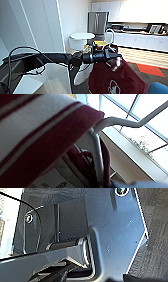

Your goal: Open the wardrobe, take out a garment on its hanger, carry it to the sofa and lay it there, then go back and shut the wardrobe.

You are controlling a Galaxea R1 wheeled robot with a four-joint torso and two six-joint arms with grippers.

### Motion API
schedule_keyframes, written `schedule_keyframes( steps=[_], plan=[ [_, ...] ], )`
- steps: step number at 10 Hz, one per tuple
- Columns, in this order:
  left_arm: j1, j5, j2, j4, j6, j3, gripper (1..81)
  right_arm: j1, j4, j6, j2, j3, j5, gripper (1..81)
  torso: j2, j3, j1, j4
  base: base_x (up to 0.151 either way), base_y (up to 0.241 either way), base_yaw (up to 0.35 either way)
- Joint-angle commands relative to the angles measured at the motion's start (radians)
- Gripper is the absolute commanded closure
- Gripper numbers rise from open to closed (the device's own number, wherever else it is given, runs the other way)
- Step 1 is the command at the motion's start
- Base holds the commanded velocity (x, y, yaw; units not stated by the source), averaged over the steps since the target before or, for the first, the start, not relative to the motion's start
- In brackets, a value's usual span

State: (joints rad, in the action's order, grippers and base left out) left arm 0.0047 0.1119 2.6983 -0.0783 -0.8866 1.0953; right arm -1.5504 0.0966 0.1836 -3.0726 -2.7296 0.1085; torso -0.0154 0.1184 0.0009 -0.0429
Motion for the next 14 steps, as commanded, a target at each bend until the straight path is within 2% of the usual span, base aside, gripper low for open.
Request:
schedule_keyframes(
  steps=[1, 2, 3, 4, 6, 14],
  plan=[
    [-0.185, 0.097, 0.003, -0.040, 0.026, -0.020, 81.1, 0.032, -0.008, 0.000, -0.004, 0.002, -0.055, 1.0, 0.000, 0.070, 0.000, 0.000, 0.000, 0.000, -0.204],
    [-0.185, 0.097, 0.002, -0.041, 0.026, -0.020, 81.1, 0.034, -0.008, 0.000, -0.004, 0.002, -0.055, 1.0, 0.000, 0.088, 0.000, 0.000, 0.000, 0.000, -0.205],
    [-0.185, 0.097, 0.002, -0.041, 0.026, -0.018, 81.1, 0.034, -0.009, 0.000, -0.004, 0.002, -0.055, 1.0, 0.000, 0.029, -0.001, 0.000, 0.000, 0.000, -0.204],
    [-0.185, 0.097, 0.002, -0.041, 0.026, -0.018, 81.1, 0.034, -0.009, 0.000, -0.002, 0.002, -0.053, 1.0, 0.000, 0.053, -0.001, 0.000, 0.000, 0.000, -0.204],
    [-0.185, 0.097, 0.006, -0.041, 0.026, -0.018, 81.1, 0.034, -0.009, 0.000, -0.002, 0.002, -0.055, 1.0, 0.001, 0.069, 0.000, 0.000, 0.000, 0.000, -0.205],
    [-0.185, 0.097, -0.003, -0.043, 0.026, -0.029, 81.1, 0.031, -0.009, 0.000, -0.002, 0.002, -0.053, 1.0, 0.001, 0.067, 0.000, 0.000, 0.000, 0.000, -0.205]
  ],
)
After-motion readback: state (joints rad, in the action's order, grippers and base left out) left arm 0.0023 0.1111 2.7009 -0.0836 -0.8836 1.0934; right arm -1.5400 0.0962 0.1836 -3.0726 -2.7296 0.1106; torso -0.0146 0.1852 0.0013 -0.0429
